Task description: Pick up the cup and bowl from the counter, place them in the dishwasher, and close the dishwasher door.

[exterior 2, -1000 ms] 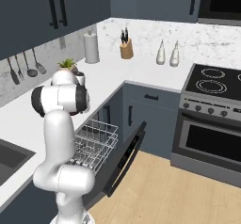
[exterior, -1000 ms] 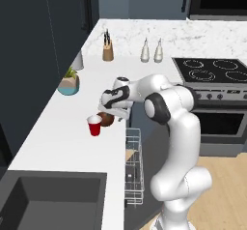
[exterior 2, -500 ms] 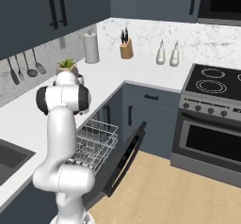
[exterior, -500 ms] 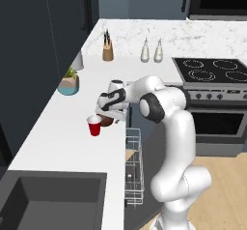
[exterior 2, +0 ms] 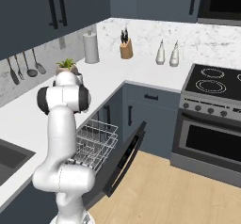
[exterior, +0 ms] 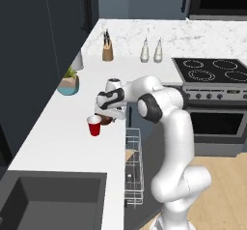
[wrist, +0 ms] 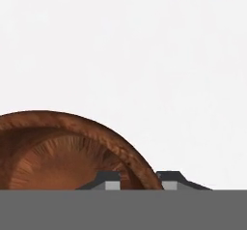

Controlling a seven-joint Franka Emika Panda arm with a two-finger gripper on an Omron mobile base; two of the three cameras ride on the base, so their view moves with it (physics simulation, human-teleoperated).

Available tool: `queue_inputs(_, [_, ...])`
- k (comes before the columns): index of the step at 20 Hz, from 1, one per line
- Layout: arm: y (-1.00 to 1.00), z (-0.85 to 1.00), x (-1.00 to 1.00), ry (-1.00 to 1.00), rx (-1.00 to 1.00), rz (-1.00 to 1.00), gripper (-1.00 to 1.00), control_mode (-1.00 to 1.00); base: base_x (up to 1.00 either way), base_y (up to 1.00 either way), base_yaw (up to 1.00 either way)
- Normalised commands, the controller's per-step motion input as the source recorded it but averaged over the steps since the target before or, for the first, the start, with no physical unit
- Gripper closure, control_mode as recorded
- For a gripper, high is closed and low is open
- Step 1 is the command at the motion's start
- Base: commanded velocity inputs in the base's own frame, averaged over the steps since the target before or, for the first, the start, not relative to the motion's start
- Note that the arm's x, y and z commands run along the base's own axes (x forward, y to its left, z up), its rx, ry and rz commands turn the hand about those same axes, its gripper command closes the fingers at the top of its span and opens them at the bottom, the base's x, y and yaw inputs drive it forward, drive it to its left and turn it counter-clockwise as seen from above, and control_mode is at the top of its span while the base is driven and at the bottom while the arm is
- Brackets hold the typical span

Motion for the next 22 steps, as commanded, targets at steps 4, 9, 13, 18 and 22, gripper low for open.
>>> queue_inputs(4, [-0.27, -0.02, 0.04, 0.0, 0.0, -0.04, 1.0, -1.0, 0.0, 0.0, 0.0])
queue_inputs(9, [-0.63, 0.04, -0.39, 0.0, 0.03, -0.08, 1.0, -1.0, 0.0, 0.0, 0.0])
queue_inputs(13, [-0.76, 0.08, -0.97, -0.01, 0.05, -0.02, 1.0, -1.0, 0.0, 0.0, 0.0])
queue_inputs(18, [-0.45, 0.0, -0.92, 0.02, 0.01, 0.0, 1.0, -1.0, 0.0, 0.0, 0.0])
queue_inputs(22, [-0.31, -0.01, -0.58, 0.01, 0.0, 0.05, 1.0, -1.0, 0.0, 0.0, 0.0])
